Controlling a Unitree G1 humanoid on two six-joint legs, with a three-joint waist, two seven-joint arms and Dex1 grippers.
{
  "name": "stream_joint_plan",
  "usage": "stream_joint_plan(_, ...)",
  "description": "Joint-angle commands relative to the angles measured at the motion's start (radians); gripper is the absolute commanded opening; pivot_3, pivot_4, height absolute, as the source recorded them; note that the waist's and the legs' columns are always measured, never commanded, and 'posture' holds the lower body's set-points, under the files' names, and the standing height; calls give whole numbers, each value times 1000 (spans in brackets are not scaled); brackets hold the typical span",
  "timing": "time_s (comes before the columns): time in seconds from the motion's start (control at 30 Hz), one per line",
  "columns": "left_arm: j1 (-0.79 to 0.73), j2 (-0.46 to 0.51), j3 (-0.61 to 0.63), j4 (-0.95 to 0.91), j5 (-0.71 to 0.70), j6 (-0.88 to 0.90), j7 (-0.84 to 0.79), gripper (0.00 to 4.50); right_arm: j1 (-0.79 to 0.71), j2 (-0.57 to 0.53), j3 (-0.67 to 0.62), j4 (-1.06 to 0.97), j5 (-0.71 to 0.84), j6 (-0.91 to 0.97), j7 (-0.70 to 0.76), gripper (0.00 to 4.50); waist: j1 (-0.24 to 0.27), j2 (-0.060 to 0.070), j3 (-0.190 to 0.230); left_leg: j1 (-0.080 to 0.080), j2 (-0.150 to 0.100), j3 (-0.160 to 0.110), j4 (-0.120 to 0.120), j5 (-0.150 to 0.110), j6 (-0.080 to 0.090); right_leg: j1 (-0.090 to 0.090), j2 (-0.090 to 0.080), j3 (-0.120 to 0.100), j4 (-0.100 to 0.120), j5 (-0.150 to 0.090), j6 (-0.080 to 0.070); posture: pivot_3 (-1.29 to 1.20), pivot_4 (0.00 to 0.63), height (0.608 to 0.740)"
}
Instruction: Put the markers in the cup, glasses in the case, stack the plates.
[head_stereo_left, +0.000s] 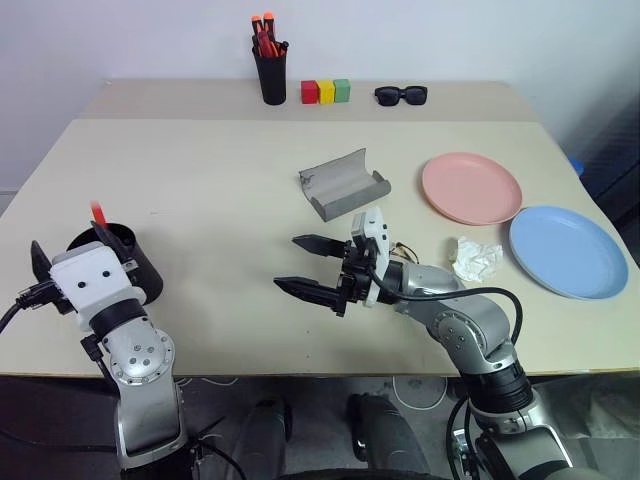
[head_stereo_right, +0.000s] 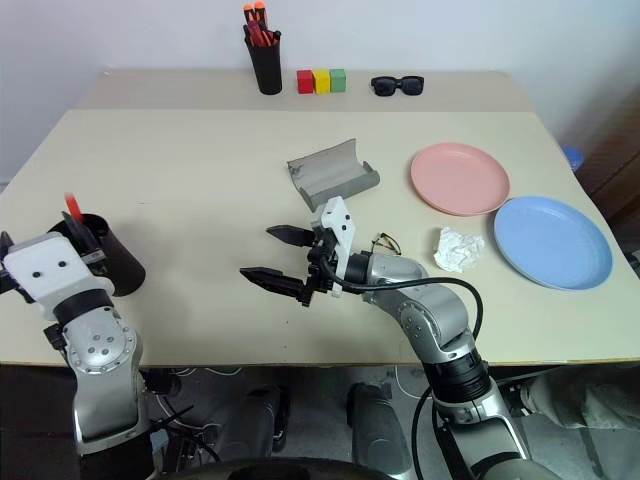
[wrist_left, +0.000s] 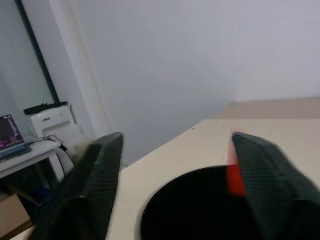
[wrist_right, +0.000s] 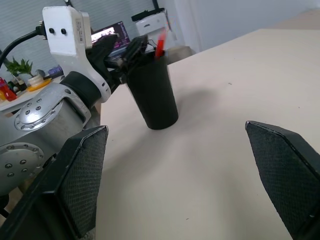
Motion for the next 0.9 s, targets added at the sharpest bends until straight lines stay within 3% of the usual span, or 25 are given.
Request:
stream_joint_plan(0.03, -3, -4, 5, -23, 17, -14, 9, 3355, -8, 7, -7, -27, 20, -7, 7, 4500, 0, 0, 0, 0, 0, 0, 0, 0, 0, 0, 0, 0, 0, 0, 0, 0, 150, 740)
stream_joint_plan(0.27, -91, 43, -15, -30, -32, -20, -67, 3355, -5, 3, -16, -33, 14, -9, -3, 4500, 2, 0, 0, 0, 0, 0, 0, 0, 0, 0, 0, 0, 0, 0, 0, 0, 150, 740)
stream_joint_plan(0.37, -228, 121, -81, 0, -136, 5, -245, 3355, -7, -9, -41, -31, 4, -19, -19, 4500, 3, 0, 0, -1, 0, 0, 1, 0, 0, 0, 0, -1, 0, 0, -1, 0, 150, 740)
stream_joint_plan(0.47, -342, 190, -162, 69, -276, 142, -466, 3355, -21, -24, -76, -16, -24, -34, -58, 4500, 2, 0, 0, -1, -1, 0, 1, 0, 0, 1, 0, -1, -1, 0, -1, 0, 150, 740)
stream_joint_plan(0.5, -388, 215, -199, 122, -315, 212, -546, 3355, -30, -39, -93, -3, -51, -41, -84, 4500, 0, 0, 0, 0, -1, 0, 1, 0, 0, 1, 0, -1, -1, 0, -1, 0, 150, 740)
stream_joint_plan(0.53, -421, 233, -222, 158, -341, 260, -599, 3887, -35, -50, -105, 6, -70, -46, -102, 4500, 0, 0, 0, 0, -1, 1, 1, 0, 0, 1, -1, 0, -1, 0, 0, 0, 150, 740)
stream_joint_plan(0.6, -518, 257, -283, 289, -371, 353, -690, 4484, -42, -85, -139, 27, -113, -62, -138, 4500, -3, 1, 0, 0, -1, 0, 0, 0, 1, 1, 0, 0, -1, 0, 0, 0, 150, 740)
stream_joint_plan(0.73, -694, 254, -370, 563, -407, 359, -852, 4484, -14, -166, -197, 13, -165, -73, -174, 4500, -3, 0, 0, -1, -1, 0, 0, 0, 1, 0, 1, -1, -1, 0, 1, 0, 150, 740)
stream_joint_plan(0.9, -924, 191, -392, 961, -439, 281, -1002, 4484, 82, -276, -297, -71, -189, -45, -205, 4500, 2, 1, 1, -1, -1, 0, -1, -1, 2, -1, 0, -1, -1, 1, 5, 0, 150, 740)
